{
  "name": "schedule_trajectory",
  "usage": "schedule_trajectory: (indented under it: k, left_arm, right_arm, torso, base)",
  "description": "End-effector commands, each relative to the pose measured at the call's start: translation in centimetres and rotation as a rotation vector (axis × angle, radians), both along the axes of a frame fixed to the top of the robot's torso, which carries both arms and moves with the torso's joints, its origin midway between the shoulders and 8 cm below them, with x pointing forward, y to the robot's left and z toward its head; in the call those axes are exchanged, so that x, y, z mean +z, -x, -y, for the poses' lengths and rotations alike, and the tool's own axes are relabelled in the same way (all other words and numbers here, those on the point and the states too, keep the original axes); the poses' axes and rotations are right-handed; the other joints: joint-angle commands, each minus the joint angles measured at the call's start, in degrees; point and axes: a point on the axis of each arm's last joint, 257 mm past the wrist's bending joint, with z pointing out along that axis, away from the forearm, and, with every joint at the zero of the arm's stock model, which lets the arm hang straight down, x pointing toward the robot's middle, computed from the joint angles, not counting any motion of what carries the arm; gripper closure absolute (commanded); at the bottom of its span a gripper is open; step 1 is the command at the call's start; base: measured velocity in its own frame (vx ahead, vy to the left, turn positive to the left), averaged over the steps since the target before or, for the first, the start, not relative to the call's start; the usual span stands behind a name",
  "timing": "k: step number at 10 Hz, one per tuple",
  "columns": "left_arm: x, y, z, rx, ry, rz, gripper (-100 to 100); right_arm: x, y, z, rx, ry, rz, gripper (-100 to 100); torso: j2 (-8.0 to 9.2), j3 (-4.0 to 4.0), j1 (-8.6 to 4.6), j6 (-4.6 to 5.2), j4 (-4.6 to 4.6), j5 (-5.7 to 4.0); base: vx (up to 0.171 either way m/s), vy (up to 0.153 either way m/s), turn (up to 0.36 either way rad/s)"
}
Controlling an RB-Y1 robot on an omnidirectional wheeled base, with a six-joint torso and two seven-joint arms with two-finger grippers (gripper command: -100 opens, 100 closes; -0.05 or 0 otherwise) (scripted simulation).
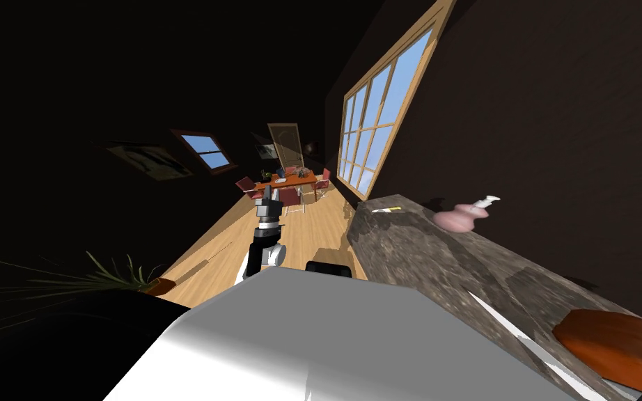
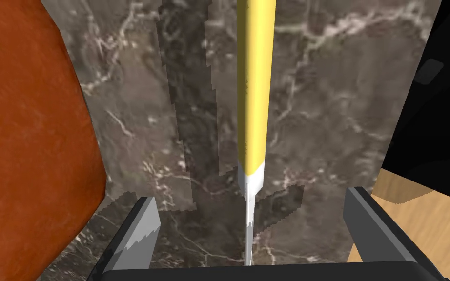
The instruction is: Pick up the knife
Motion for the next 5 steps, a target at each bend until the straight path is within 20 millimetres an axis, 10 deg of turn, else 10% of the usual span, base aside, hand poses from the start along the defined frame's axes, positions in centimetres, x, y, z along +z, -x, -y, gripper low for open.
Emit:
schedule_trajectory:
  k: [1,5]
  left_arm:
    - [0.0,0.0,0.0,0.000,0.000,0.000,0]
    - [0.0,0.0,0.0,0.000,0.000,0.000,0]
  right_arm:
    - [0.1,0.8,-0.6,-0.006,-0.017,-0.020,-100]
    - [0.3,5.1,-2.7,-0.038,-0.086,-0.122,-100]
  torso:
    - [0.00,0.00,0.00,0.00,0.00,0.00]
    - [-0.03,-0.02,0.04,-0.01,-0.01,0.01]
  base:
    - [0.097,-0.035,-0.011]
    - [0.103,-0.034,-0.022]
